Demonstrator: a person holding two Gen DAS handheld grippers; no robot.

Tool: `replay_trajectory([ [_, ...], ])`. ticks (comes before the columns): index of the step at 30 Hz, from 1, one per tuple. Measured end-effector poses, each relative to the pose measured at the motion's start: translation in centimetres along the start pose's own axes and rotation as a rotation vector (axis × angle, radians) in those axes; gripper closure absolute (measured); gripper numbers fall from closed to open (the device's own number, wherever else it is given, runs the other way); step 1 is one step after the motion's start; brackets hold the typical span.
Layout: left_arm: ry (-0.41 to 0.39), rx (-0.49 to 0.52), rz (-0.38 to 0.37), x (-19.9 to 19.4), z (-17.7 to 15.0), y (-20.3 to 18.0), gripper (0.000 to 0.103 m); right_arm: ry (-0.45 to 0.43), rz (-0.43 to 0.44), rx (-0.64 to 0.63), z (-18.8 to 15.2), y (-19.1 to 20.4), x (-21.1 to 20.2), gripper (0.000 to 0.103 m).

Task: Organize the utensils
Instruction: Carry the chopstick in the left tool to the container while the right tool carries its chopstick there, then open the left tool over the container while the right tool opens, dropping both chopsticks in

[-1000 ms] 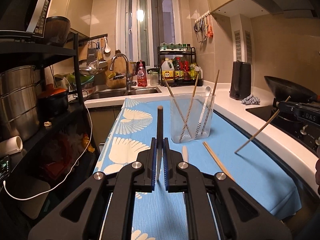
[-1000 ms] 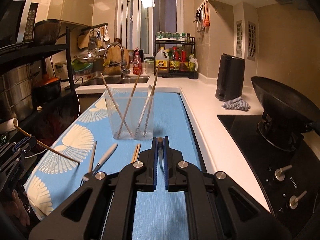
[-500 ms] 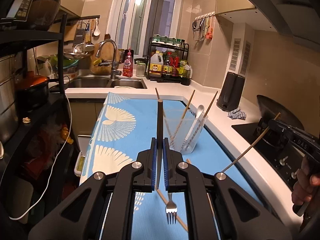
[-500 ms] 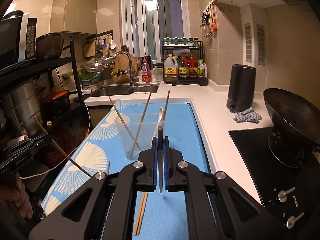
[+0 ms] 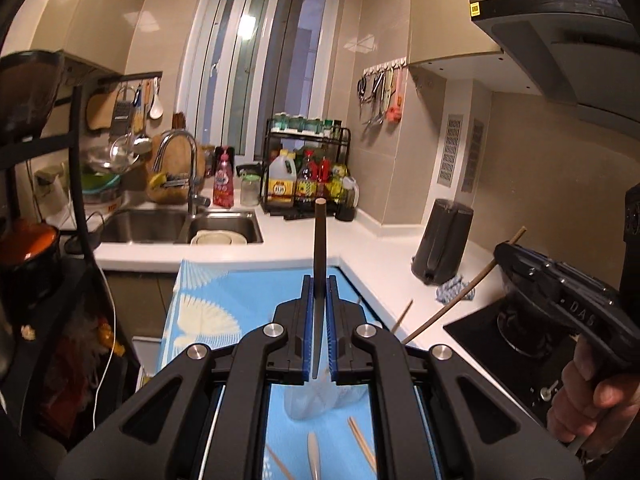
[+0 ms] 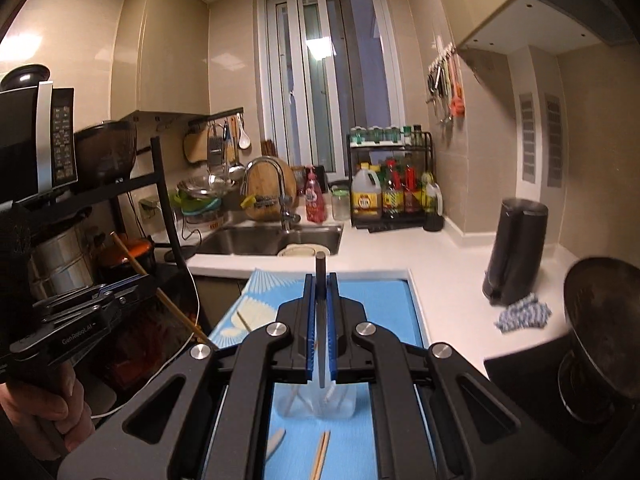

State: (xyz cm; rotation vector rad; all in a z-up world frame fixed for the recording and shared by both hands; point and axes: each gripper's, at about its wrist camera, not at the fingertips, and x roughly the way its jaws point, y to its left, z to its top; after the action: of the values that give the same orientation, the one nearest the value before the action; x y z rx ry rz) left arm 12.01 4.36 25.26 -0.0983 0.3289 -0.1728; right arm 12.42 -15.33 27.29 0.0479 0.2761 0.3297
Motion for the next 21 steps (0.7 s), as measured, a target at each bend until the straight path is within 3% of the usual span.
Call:
replay_trajectory([
  [5,0.066,0.027,0.001,4.8,-0.1,-0.1,0.097,0.013,-0.009,-0.028,0.1,0.5,4.0,0.098],
  [15,0.246,0.004,0.019,11.6,-5.2,2.0,0.097,0.2,-0.009,0.004,-5.1,-0.8,11.6,0.097],
  [18,0.288,0.005,0.006,12.7,-5.8,2.1,0.097,0.226,-0.028,0.003,-5.9,-1.0,12.2,0.089],
  [20,0.285,0.001,0.014,12.5,-5.7,2.2,0.085,0.245,-0.024,0.013,-6.2,-1.3,12.2,0.076],
  [21,0.275,-0.002,0.019,12.3,-5.5,2.3,0.066,0.244,-0.033,0.012,-6.2,-1.3,12.0,0.074],
])
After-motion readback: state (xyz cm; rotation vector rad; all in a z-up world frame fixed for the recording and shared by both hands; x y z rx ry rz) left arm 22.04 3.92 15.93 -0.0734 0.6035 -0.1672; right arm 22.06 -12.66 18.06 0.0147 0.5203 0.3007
